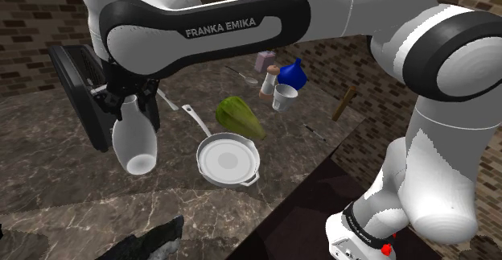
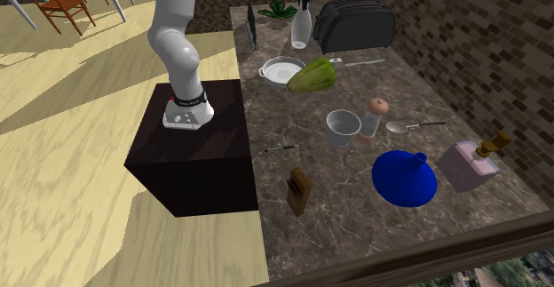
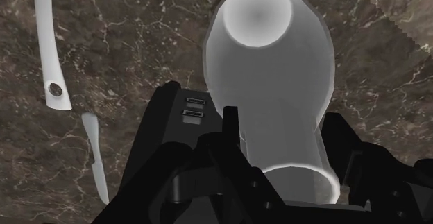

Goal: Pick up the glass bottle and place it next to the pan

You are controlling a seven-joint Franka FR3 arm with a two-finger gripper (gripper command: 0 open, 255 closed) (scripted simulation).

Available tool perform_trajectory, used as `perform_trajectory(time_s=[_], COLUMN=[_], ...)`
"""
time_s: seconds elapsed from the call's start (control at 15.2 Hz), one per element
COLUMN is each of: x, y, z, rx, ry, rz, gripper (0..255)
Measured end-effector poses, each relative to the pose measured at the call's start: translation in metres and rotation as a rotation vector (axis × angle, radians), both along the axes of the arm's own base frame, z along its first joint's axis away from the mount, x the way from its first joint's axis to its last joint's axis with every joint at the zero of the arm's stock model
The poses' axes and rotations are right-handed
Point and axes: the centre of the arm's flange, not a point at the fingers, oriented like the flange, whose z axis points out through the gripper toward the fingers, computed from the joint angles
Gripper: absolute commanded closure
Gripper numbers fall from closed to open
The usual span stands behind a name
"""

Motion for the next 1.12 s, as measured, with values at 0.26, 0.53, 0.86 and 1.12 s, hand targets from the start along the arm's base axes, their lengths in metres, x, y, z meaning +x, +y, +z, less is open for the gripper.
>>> perform_trajectory(time_s=[0.26, 0.53, 0.86, 1.12], x=[0.000, -0.004, -0.007, -0.008], y=[0.000, -0.001, -0.001, -0.001], z=[0.000, 0.019, 0.048, 0.050], rx=[0.000, 0.001, 0.001, 0.001], ry=[-0.001, -0.001, -0.001, -0.001], rz=[0.000, 0.000, 0.000, 0.000], gripper=[0, 0, 0, 0])
